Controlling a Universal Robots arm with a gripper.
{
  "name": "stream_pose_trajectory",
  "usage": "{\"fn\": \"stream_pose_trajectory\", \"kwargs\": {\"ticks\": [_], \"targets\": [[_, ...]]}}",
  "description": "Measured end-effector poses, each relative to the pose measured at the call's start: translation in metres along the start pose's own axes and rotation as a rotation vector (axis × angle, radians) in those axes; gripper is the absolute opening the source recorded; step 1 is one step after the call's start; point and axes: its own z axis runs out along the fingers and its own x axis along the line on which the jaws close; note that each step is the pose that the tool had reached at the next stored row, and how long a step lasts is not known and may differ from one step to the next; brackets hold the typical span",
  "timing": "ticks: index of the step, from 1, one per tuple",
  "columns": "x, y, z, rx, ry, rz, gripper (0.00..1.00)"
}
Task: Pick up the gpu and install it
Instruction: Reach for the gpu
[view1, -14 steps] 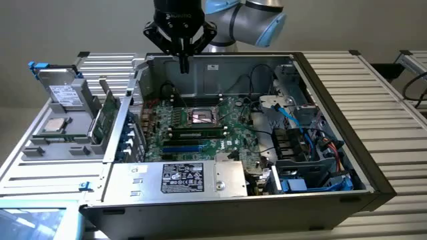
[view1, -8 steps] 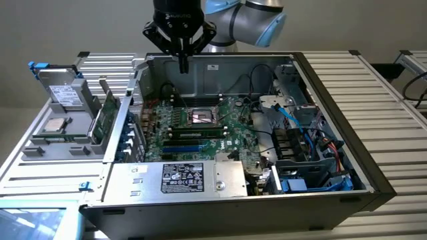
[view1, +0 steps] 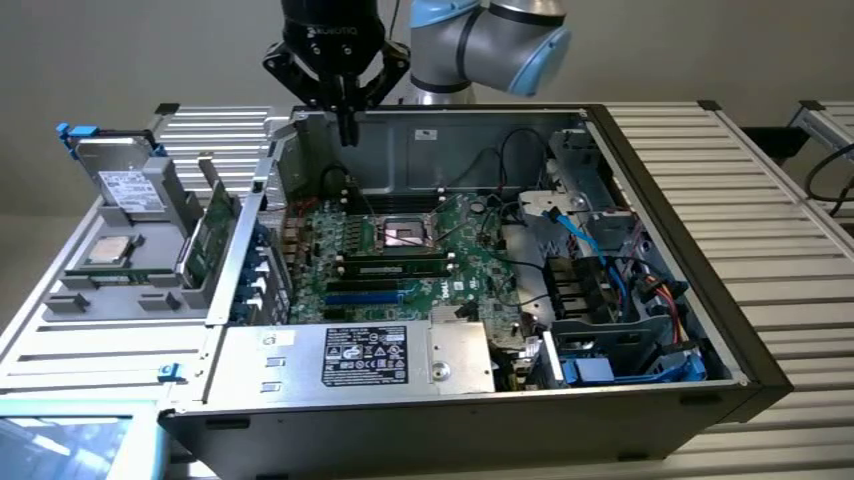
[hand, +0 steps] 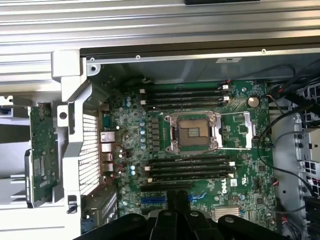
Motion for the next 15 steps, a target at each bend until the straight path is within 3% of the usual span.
{"fn": "stream_pose_trajectory", "kwargs": {"ticks": [15], "targets": [[0.069,0.0013,-0.0012,-0.0047,0.0003,0.000,0.12]]}}
